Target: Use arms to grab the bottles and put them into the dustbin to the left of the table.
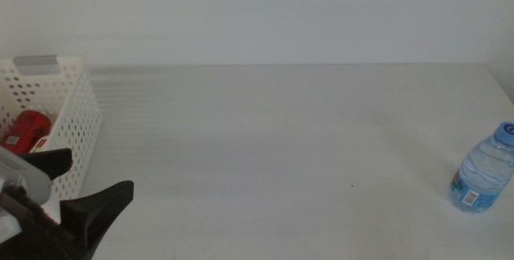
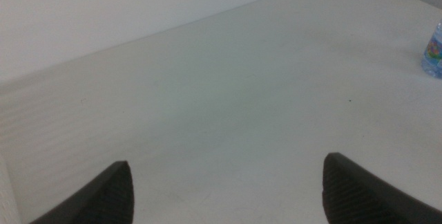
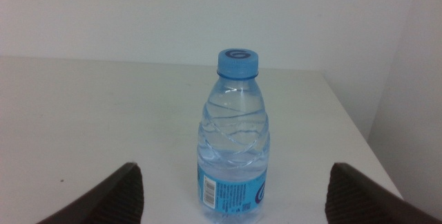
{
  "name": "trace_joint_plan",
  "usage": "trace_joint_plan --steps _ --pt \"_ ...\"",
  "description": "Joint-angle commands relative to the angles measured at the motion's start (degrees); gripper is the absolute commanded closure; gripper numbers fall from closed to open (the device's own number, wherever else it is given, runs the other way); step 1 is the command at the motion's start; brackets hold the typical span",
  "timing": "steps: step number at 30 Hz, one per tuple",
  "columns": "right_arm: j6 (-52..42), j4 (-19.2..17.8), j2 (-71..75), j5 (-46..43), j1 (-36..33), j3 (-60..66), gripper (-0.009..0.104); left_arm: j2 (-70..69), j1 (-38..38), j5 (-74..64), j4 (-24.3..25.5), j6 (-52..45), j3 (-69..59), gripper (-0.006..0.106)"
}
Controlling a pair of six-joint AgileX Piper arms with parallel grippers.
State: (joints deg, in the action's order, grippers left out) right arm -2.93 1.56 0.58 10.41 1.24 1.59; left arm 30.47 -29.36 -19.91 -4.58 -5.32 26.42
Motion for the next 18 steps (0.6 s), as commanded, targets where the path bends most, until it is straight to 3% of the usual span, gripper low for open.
trace_joint_plan --steps 1,14,18 --pt "-0.2 -0.3 1.1 -2.9 0.4 -1.2 0.021 0.1 -0.2 4.4 -0.3 0.8 1.6 0.010" --pt "-1.9 0.7 -19.7 -3.5 0.4 -14.4 0.021 0.1 -0.2 4.4 -0.3 0.8 1.6 0.010" --pt "-1.8 0.7 -25.4 -9.4 0.4 -13.7 0.021 0.1 -0.2 4.4 -0.3 0.8 1.6 0.010"
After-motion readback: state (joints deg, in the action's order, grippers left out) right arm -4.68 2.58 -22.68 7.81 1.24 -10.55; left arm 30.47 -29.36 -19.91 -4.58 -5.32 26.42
